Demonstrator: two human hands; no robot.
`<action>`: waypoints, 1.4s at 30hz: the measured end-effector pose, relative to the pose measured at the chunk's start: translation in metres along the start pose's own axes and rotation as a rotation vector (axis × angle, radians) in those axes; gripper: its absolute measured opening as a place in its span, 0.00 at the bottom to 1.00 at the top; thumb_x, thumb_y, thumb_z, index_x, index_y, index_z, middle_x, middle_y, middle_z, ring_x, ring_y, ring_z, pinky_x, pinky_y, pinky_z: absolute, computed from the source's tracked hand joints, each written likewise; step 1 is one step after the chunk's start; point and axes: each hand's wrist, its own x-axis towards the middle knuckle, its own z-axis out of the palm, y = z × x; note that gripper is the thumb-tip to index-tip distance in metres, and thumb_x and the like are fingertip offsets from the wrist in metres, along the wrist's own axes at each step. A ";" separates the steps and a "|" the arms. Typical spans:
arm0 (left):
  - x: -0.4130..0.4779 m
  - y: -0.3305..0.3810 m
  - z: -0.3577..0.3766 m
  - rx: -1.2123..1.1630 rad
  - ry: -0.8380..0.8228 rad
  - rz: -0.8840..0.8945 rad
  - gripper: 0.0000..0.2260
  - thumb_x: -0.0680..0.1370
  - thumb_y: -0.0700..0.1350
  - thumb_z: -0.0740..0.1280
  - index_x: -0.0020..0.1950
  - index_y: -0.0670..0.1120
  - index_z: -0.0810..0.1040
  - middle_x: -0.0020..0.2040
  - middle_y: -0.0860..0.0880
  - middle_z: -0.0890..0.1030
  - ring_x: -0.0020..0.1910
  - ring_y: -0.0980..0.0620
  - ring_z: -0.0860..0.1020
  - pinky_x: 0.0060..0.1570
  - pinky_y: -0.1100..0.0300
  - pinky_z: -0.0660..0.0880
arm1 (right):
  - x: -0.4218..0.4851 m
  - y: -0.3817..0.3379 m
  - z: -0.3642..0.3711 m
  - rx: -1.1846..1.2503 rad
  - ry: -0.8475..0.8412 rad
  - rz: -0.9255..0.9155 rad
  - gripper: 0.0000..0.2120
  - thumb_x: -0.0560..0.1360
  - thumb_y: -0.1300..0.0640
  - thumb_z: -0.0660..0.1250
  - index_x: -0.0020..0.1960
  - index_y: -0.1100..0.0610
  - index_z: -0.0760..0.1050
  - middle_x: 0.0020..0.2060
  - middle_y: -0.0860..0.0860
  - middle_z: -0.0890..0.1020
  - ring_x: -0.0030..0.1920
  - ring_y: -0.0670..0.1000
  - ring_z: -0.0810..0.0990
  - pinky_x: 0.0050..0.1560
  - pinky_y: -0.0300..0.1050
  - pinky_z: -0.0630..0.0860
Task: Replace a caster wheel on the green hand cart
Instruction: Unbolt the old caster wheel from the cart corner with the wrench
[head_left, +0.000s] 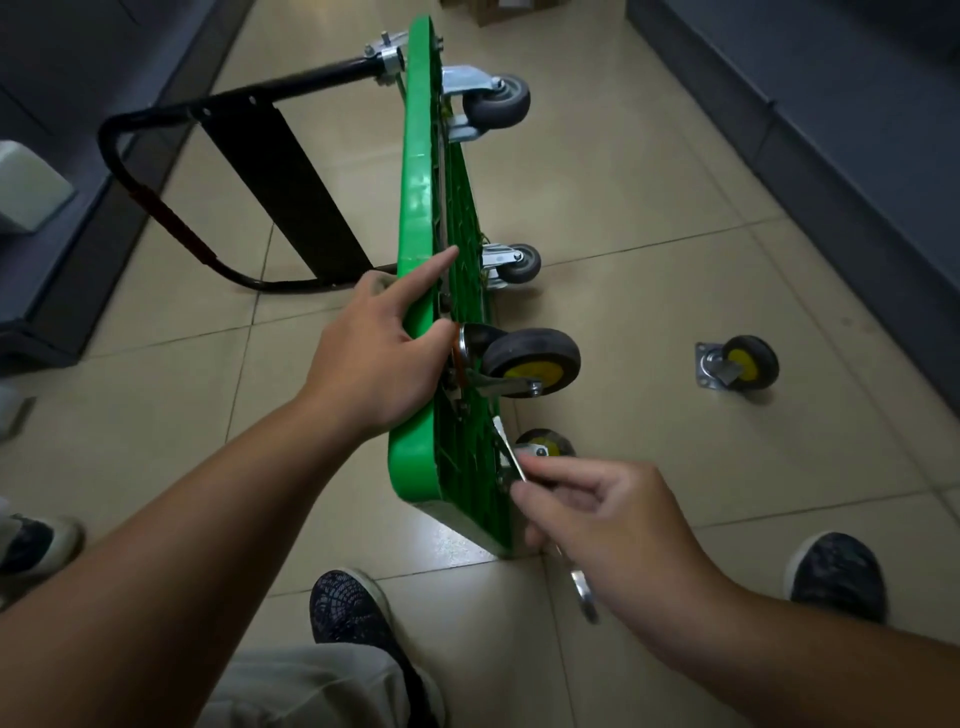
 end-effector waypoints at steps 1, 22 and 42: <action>0.000 0.000 0.000 0.000 0.002 0.001 0.26 0.82 0.54 0.64 0.76 0.74 0.61 0.61 0.52 0.70 0.56 0.50 0.73 0.54 0.53 0.73 | 0.003 -0.008 0.005 0.055 0.022 0.074 0.11 0.76 0.60 0.74 0.57 0.53 0.85 0.28 0.53 0.82 0.28 0.47 0.75 0.27 0.35 0.71; 0.001 -0.006 0.002 -0.006 0.007 0.015 0.26 0.81 0.55 0.62 0.76 0.75 0.61 0.59 0.53 0.70 0.49 0.54 0.72 0.42 0.67 0.66 | 0.039 -0.024 0.046 0.023 -0.020 0.138 0.12 0.79 0.61 0.69 0.39 0.62 0.85 0.27 0.47 0.81 0.26 0.42 0.77 0.27 0.32 0.70; 0.000 -0.004 0.002 -0.041 0.005 -0.010 0.29 0.74 0.59 0.59 0.75 0.75 0.63 0.56 0.56 0.69 0.49 0.64 0.71 0.43 0.64 0.68 | 0.082 0.097 0.014 -0.466 0.003 -0.647 0.23 0.78 0.71 0.70 0.71 0.62 0.75 0.50 0.60 0.84 0.51 0.56 0.84 0.58 0.43 0.79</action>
